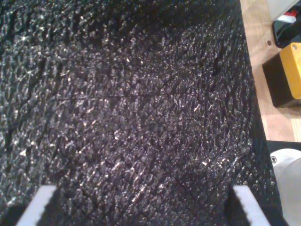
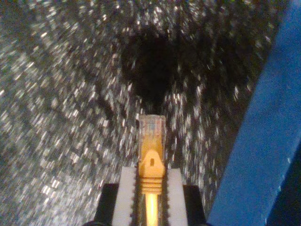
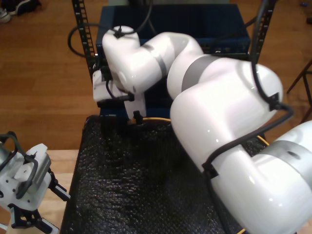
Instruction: Grab the cable and plug it in
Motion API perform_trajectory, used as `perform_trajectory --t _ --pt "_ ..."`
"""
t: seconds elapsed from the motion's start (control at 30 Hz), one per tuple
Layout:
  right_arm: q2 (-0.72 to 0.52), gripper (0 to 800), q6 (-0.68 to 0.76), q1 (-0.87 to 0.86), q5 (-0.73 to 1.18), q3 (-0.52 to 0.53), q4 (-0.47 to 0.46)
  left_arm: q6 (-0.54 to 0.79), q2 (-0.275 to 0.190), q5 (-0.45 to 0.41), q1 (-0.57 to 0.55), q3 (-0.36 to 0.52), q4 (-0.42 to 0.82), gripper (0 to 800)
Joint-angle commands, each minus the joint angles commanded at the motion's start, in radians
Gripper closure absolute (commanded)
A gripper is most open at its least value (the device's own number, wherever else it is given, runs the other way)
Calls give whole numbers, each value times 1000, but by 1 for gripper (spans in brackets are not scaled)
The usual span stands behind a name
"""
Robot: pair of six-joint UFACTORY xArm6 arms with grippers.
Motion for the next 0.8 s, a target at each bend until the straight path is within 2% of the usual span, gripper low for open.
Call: perform_trajectory --t 0.23,0.43,0.57,0.8 --pt "-78 794 -3 -6 109 41 32 -2 0 14 0 -18 -6 1" --pt "-175 794 -40 -34 114 120 123 -2 2 31 -2 -29 -74 1" --pt "-249 794 -75 -63 118 181 192 -2 2 63 -3 -40 -104 1" --pt "-393 794 -107 -109 118 330 255 -2 2 117 -51 -51 -198 2"
